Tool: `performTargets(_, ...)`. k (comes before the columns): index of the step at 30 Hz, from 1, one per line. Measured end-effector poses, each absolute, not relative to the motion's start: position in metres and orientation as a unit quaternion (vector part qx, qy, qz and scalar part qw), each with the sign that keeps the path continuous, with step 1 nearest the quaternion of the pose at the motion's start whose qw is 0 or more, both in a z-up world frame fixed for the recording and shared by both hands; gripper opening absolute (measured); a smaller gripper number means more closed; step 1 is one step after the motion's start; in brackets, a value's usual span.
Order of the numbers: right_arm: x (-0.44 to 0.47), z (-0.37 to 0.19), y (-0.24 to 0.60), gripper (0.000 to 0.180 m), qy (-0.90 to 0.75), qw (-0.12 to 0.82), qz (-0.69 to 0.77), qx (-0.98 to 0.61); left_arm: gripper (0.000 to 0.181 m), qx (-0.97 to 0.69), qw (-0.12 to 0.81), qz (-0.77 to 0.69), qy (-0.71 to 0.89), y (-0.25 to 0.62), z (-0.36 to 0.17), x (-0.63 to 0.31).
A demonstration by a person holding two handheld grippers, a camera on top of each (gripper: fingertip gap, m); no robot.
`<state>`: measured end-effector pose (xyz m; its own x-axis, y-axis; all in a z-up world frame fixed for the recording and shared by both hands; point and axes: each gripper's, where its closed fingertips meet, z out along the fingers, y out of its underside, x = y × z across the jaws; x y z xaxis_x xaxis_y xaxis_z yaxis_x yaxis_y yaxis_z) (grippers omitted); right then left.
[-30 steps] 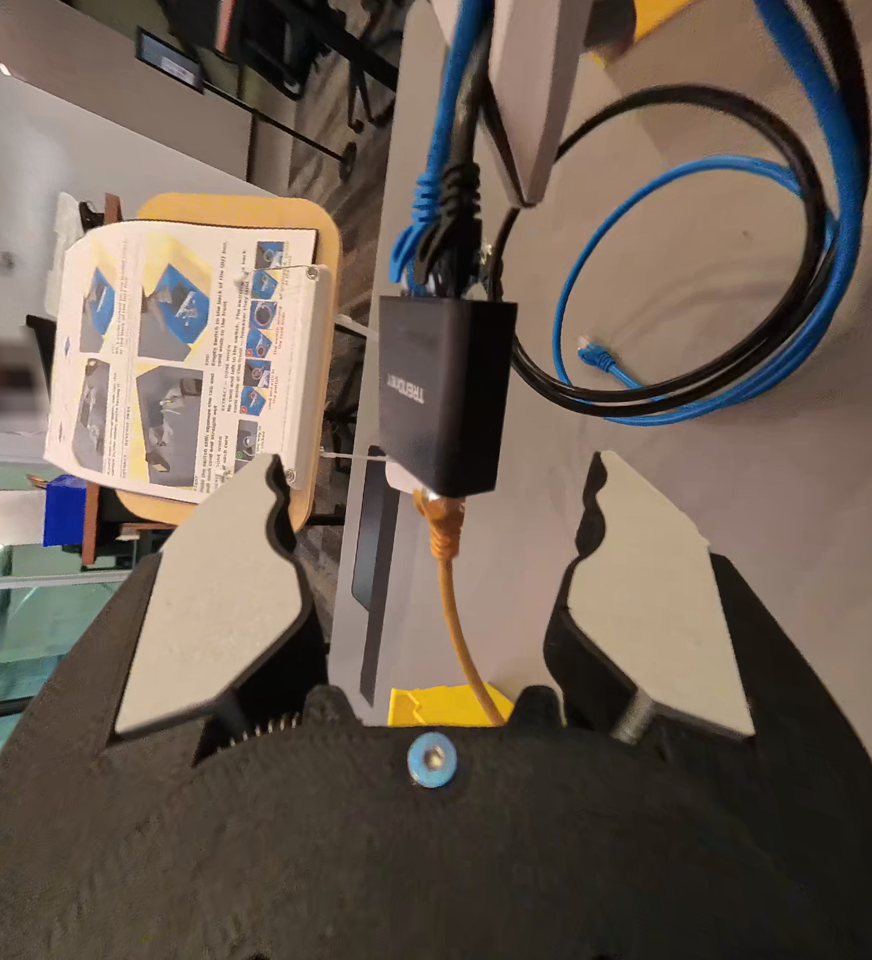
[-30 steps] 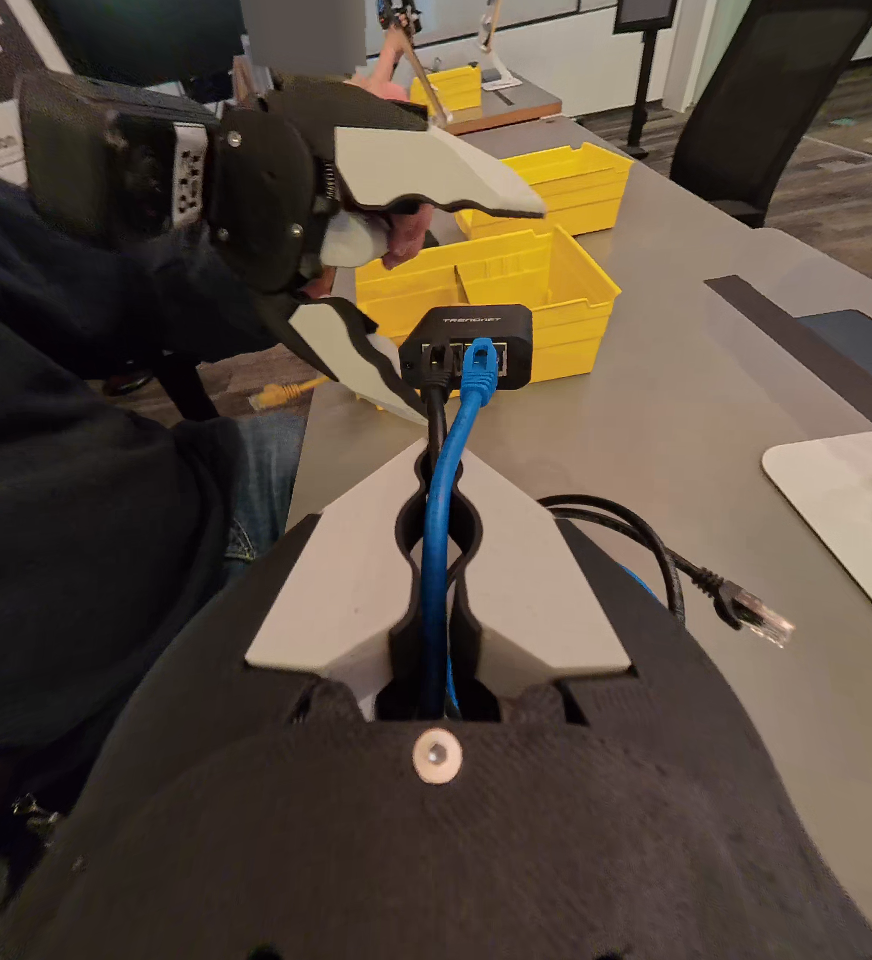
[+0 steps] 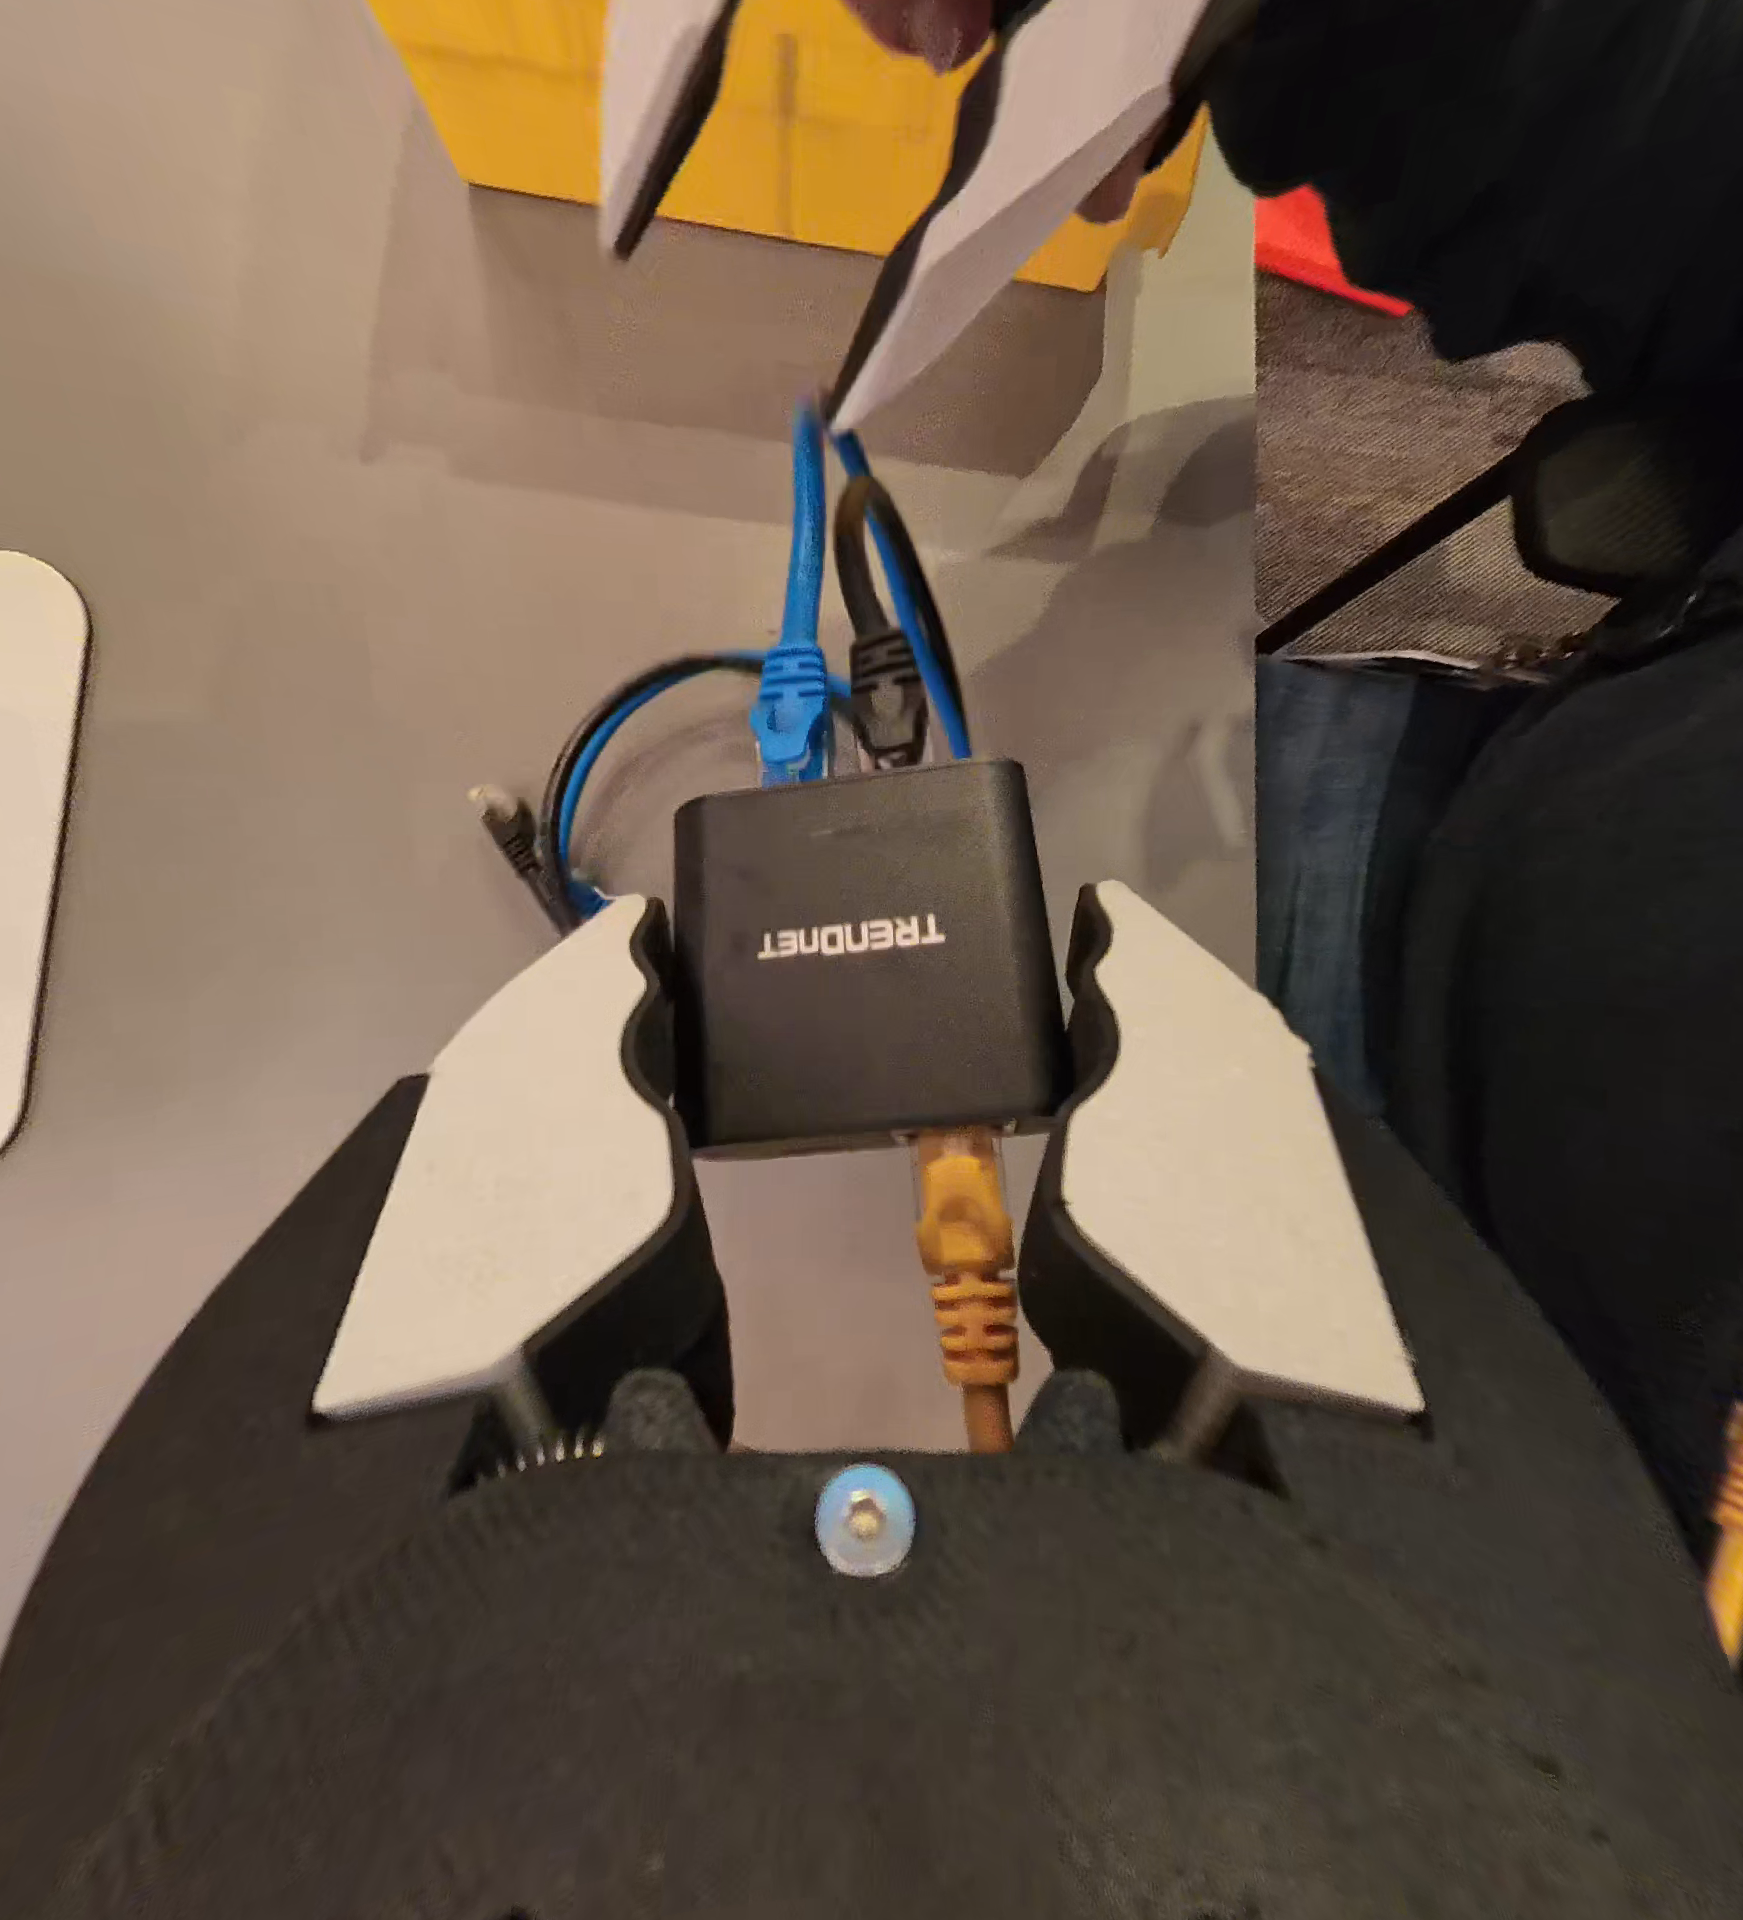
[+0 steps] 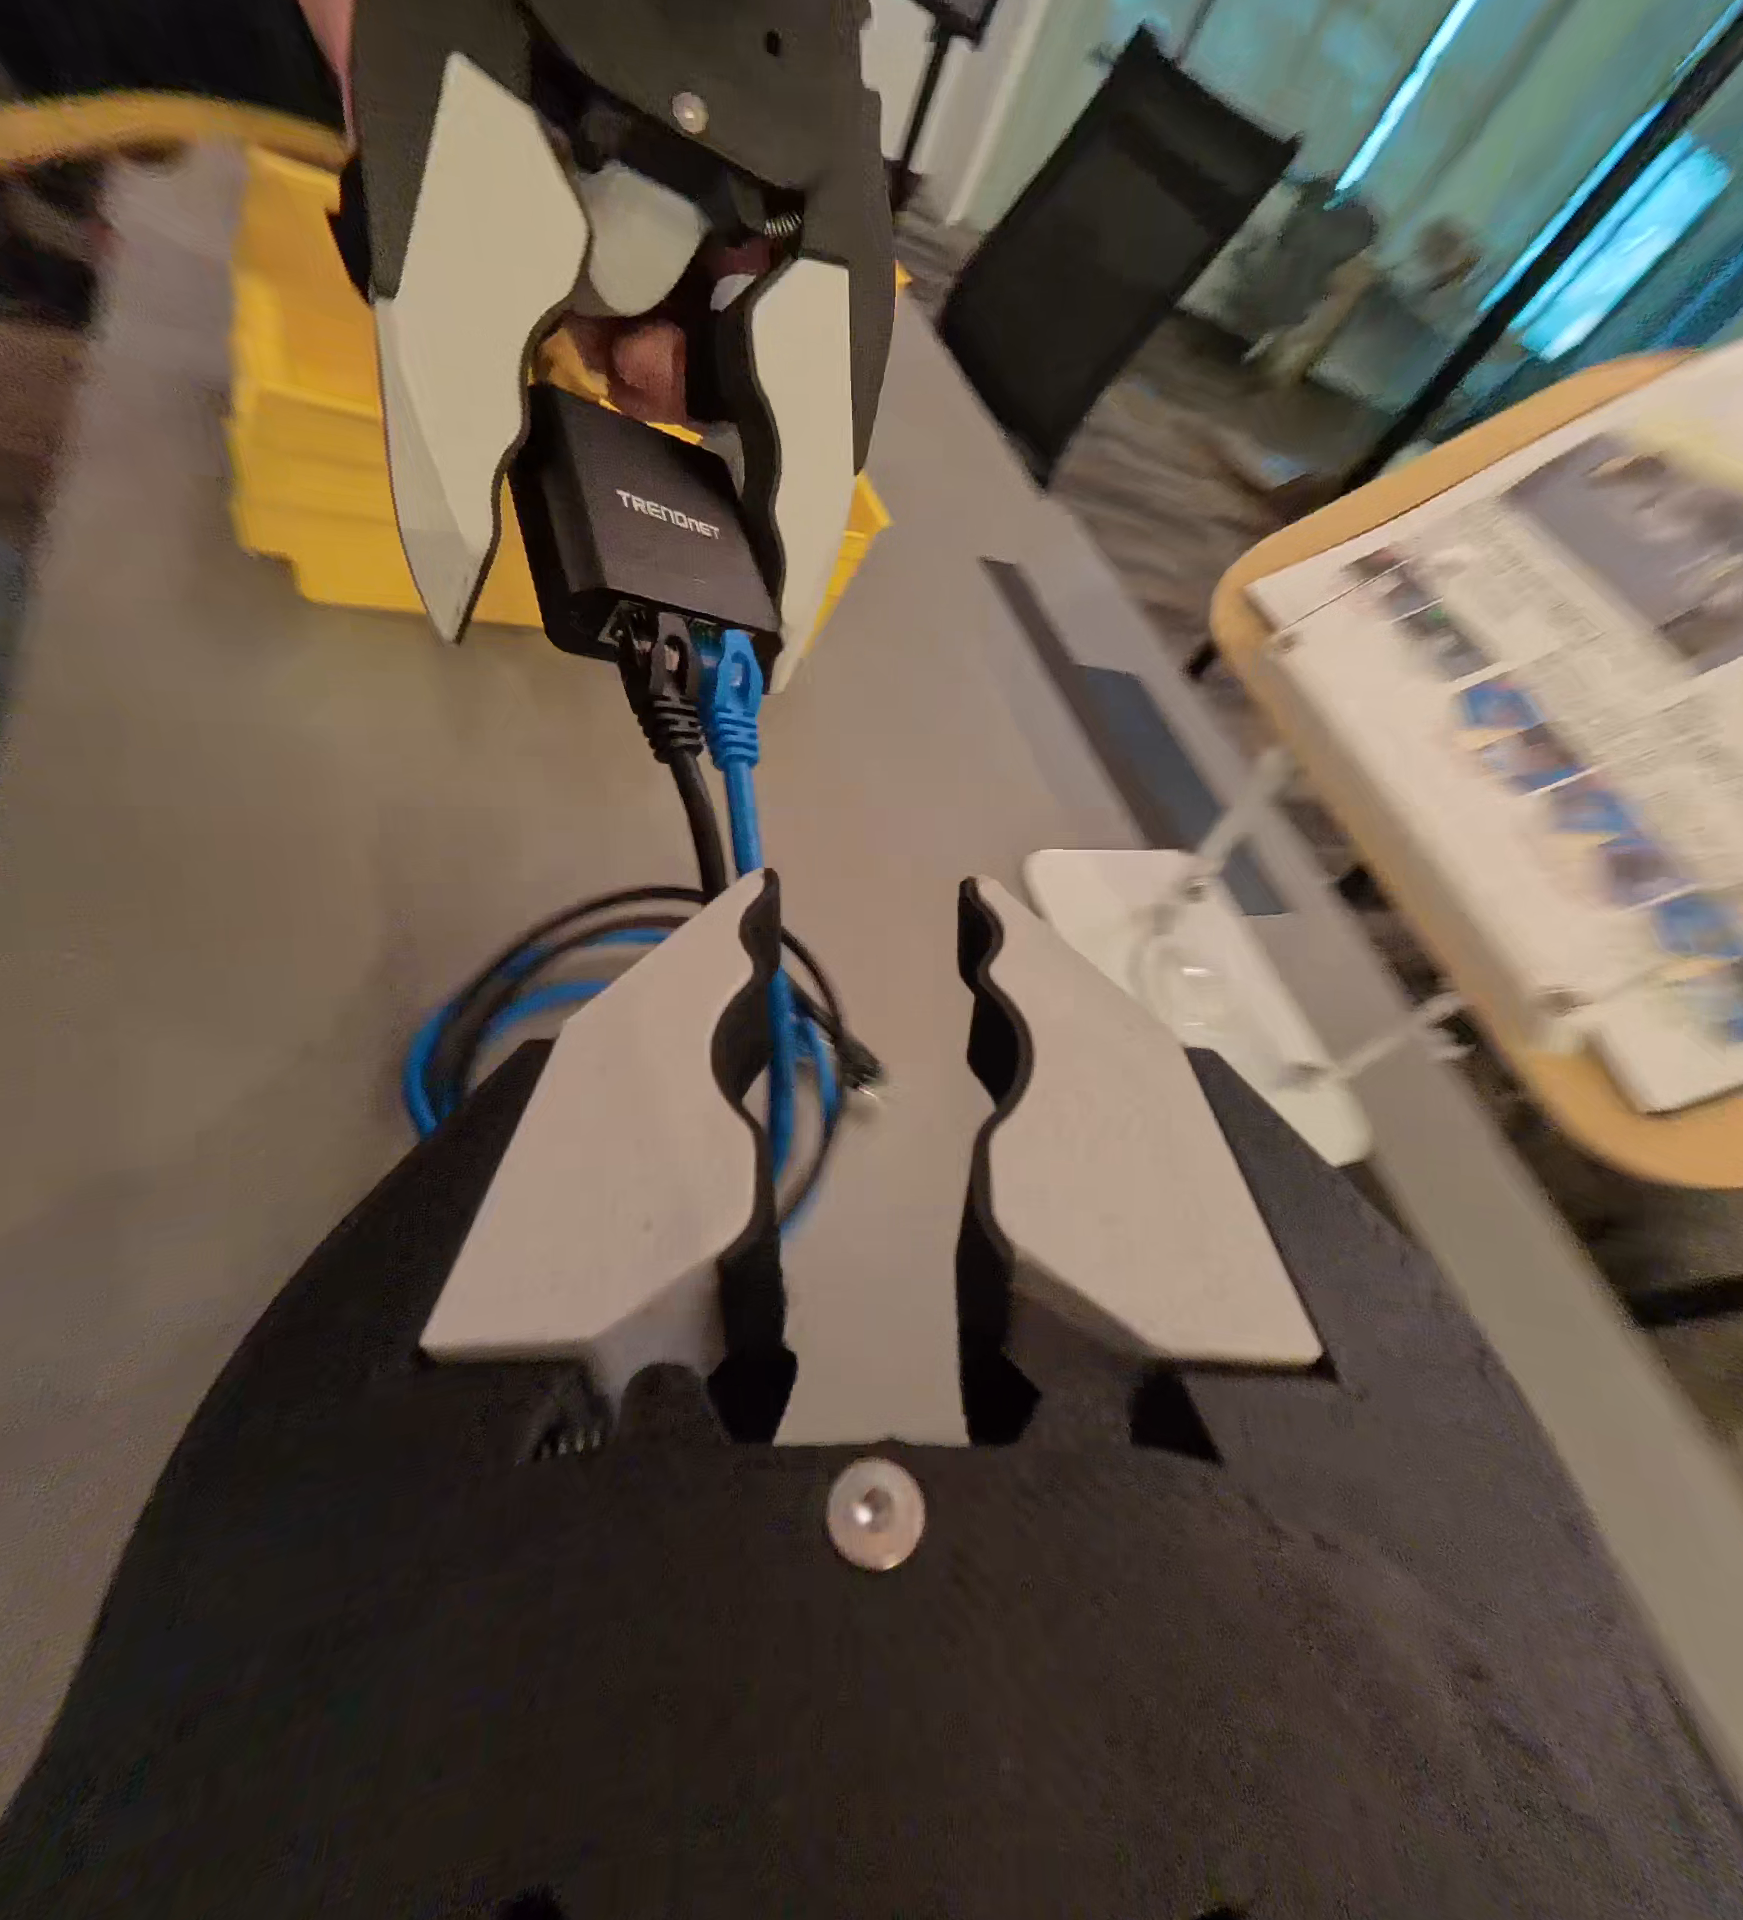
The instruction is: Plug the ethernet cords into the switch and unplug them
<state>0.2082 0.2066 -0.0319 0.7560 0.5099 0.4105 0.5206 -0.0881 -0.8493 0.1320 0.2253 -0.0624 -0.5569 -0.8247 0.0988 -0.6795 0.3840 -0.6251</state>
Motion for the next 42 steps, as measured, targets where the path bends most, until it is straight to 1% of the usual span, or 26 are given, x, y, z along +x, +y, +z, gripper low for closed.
performTargets(3, 0.198, -0.032, 0.198, 0.029, -0.402, 0.565, -0.090, -0.715, 0.073, -0.469, 0.104, -0.327, 0.814, 0.225, -0.064, 0.132)
performTargets(6, 0.179, -0.043, 0.199, 0.037, -0.452, 0.534, -0.158, -0.697, 0.073, -0.471, 0.098, -0.345, 0.806, 0.221, -0.061, 0.135)
performTargets(10, 0.157, -0.043, 0.207, 0.039, -0.487, 0.532, -0.227, -0.654, 0.073, -0.470, 0.095, -0.368, 0.797, 0.215, -0.055, 0.137)
performTargets(11, 0.155, -0.043, 0.210, 0.037, -0.490, 0.531, -0.251, -0.644, 0.073, -0.469, 0.092, -0.376, 0.794, 0.213, -0.054, 0.138)
performTargets(16, 0.151, -0.033, 0.220, 0.015, -0.489, 0.543, -0.326, -0.599, 0.073, -0.467, 0.089, -0.400, 0.784, 0.210, -0.049, 0.140)
performTargets(21, 0.148, -0.033, 0.218, 0.014, -0.510, 0.537, -0.343, -0.577, 0.073, -0.466, 0.079, -0.414, 0.778, 0.206, -0.049, 0.140)
performTargets(28, 0.151, -0.032, 0.216, 0.012, -0.511, 0.530, -0.334, -0.589, 0.073, -0.457, 0.065, -0.411, 0.787, 0.203, -0.053, 0.138)
performTargets(31, 0.153, -0.035, 0.215, 0.012, -0.509, 0.528, -0.331, -0.593, 0.066, -0.456, 0.080, -0.417, 0.782, 0.208, -0.046, 0.140)
performTargets(32, 0.154, -0.037, 0.215, 0.012, -0.508, 0.528, -0.329, -0.596, 0.061, -0.455, 0.090, -0.416, 0.782, 0.210, -0.044, 0.140)
performTargets(33, 0.153, -0.038, 0.214, 0.011, -0.505, 0.530, -0.325, -0.598, 0.060, -0.454, 0.091, -0.413, 0.784, 0.210, -0.045, 0.140)
performTargets(36, 0.152, -0.041, 0.214, 0.012, -0.506, 0.530, -0.323, -0.599, 0.061, -0.456, 0.084, -0.388, 0.797, 0.209, -0.054, 0.139)
performTargets(37, 0.152, -0.041, 0.213, 0.012, -0.504, 0.533, -0.321, -0.599, 0.065, -0.455, 0.080, -0.383, 0.800, 0.208, -0.056, 0.138)
performTargets(42, 0.153, -0.040, 0.212, 0.011, -0.505, 0.533, -0.324, -0.596, 0.064, -0.454, 0.071, -0.383, 0.801, 0.206, -0.060, 0.138)
